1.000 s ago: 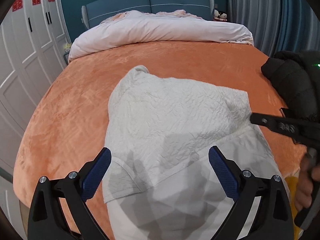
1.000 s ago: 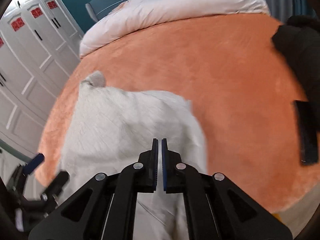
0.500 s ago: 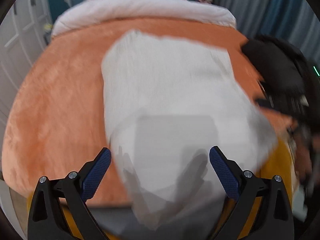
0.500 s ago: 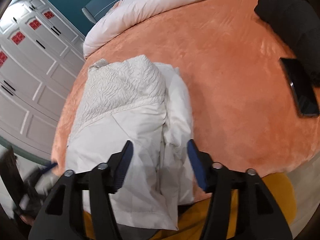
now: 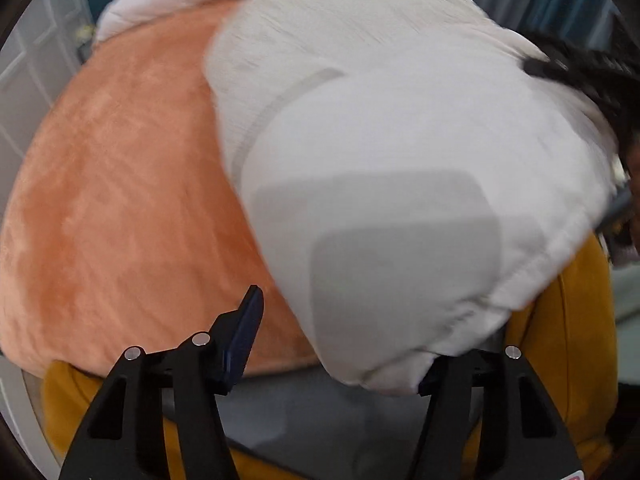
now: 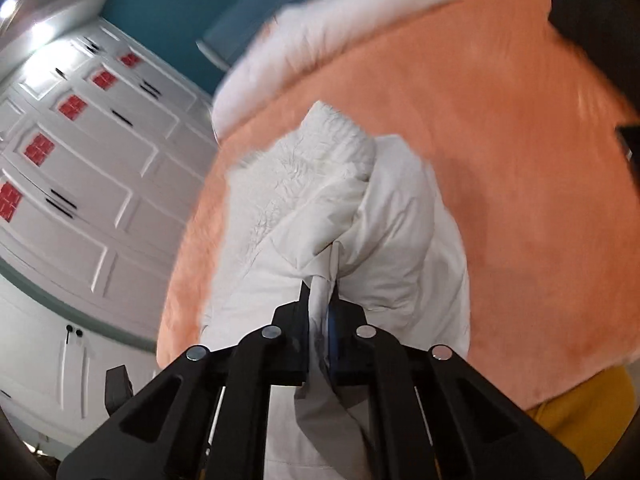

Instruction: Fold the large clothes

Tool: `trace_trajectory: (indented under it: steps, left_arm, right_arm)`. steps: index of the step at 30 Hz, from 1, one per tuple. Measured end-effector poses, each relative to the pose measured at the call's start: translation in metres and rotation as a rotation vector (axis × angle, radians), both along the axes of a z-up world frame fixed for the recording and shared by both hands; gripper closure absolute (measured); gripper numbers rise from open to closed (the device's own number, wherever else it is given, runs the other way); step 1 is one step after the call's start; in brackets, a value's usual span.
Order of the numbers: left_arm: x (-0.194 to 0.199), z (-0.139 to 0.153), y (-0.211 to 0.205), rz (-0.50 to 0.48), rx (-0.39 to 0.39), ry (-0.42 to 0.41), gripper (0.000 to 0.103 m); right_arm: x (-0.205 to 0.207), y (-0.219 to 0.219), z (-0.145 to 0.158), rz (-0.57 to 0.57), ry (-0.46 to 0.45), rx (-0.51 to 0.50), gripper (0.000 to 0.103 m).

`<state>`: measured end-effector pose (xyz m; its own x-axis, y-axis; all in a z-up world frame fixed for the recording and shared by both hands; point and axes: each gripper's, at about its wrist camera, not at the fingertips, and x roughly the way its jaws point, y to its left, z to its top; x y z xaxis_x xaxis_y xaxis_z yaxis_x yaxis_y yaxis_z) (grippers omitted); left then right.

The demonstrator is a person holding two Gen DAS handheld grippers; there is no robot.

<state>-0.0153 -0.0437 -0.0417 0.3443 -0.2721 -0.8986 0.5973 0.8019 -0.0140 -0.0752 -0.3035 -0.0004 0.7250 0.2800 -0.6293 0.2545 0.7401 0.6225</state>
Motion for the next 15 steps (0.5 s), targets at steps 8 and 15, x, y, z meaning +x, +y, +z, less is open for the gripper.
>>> trace_trajectory:
  steps: [8,15]
  left_arm:
    - [0.017,-0.028,0.011,0.106,0.068,-0.036,0.037]
    - [0.002,0.046,0.046,0.088,-0.089,0.002,0.038]
  right_arm:
    - [0.009,0.015,-0.088,-0.008,0.216,-0.005,0.088]
    - [-0.022,0.022,-0.009,-0.066,0.135,-0.182,0.089]
